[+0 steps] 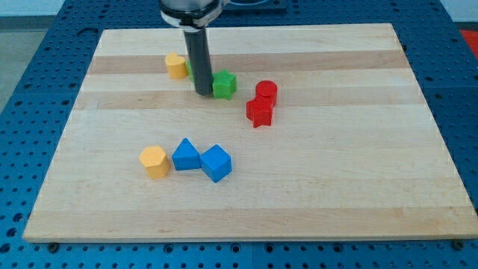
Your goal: Push green circle closer to the green star
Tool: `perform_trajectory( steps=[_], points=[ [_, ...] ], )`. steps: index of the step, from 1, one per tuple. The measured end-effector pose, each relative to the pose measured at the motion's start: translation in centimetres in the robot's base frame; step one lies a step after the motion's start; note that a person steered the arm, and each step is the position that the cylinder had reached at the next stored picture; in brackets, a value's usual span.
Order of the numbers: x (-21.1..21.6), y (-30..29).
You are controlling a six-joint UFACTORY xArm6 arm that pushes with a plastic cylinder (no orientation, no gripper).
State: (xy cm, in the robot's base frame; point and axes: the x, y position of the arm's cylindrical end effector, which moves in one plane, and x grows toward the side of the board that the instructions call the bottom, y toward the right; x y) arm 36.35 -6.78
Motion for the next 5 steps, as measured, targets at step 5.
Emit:
perform_trajectory(
  steps=[5],
  points=[
    [-2.1,2.8]
  ],
)
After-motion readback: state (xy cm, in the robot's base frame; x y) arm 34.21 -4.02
